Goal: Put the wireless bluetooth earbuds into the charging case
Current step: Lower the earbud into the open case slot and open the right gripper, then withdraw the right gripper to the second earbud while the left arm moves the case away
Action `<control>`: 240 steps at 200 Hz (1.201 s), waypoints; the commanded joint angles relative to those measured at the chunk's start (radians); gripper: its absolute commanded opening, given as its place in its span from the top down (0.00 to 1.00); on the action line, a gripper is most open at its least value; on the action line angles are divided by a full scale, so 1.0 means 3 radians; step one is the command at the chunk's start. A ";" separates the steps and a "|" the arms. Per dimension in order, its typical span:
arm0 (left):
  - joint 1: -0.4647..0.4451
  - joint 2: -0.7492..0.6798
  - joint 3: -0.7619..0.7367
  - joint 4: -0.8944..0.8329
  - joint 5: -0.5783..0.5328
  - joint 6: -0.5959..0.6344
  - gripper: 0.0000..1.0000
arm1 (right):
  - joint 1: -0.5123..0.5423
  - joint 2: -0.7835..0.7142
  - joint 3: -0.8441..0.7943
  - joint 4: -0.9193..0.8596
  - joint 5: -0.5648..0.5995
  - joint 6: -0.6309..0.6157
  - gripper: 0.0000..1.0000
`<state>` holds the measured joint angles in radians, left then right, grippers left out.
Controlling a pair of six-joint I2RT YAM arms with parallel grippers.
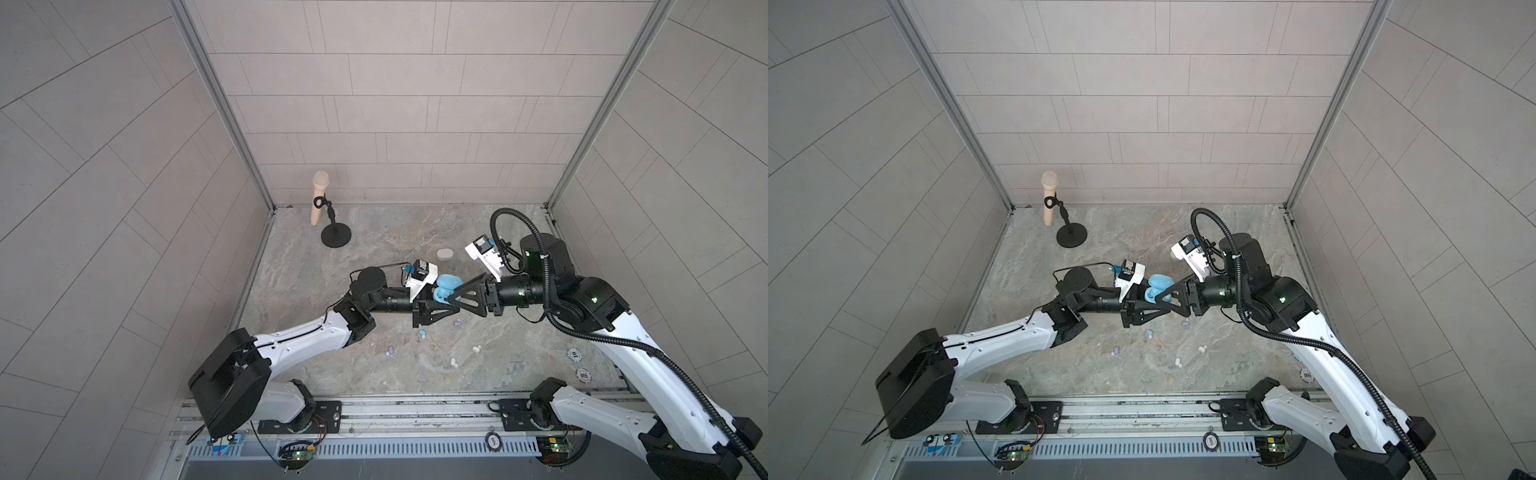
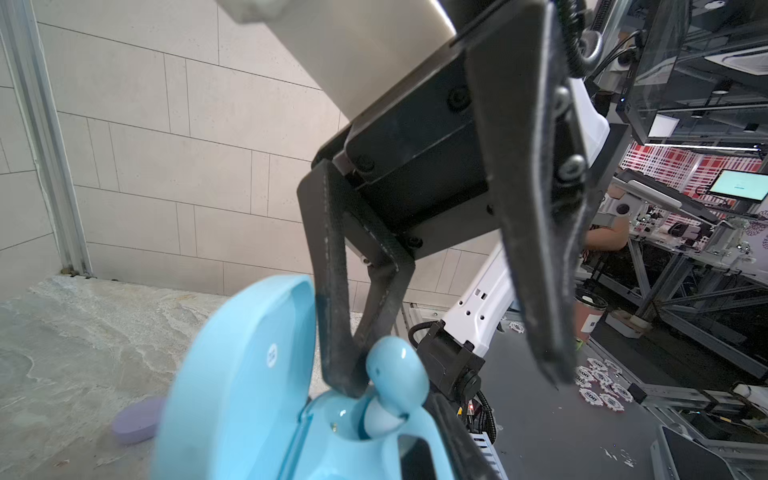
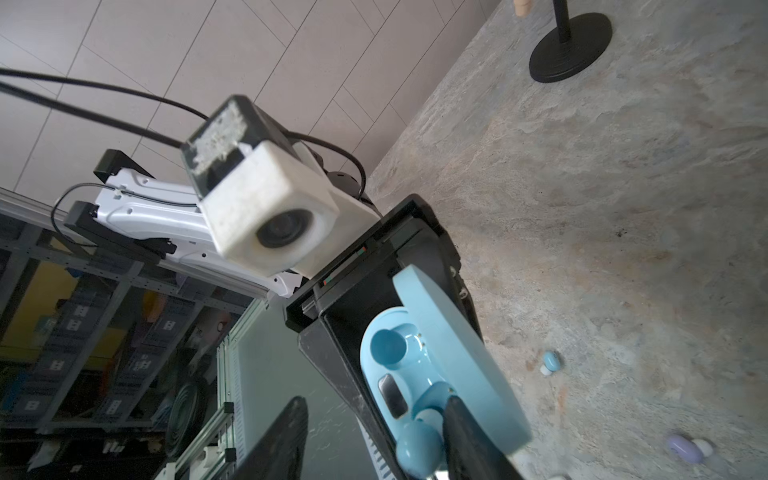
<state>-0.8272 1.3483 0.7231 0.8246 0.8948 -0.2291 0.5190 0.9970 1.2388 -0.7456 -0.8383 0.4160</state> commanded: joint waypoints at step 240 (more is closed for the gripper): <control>0.1440 -0.1012 -0.0571 -0.0503 -0.0263 -0.0070 0.98 | 0.0701 0.0331 -0.1127 0.0498 0.1944 0.0637 0.27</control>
<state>-0.4488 1.0611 0.5629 0.6884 0.8268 -0.2546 0.6968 1.0069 0.9398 -0.6991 -0.4126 0.5293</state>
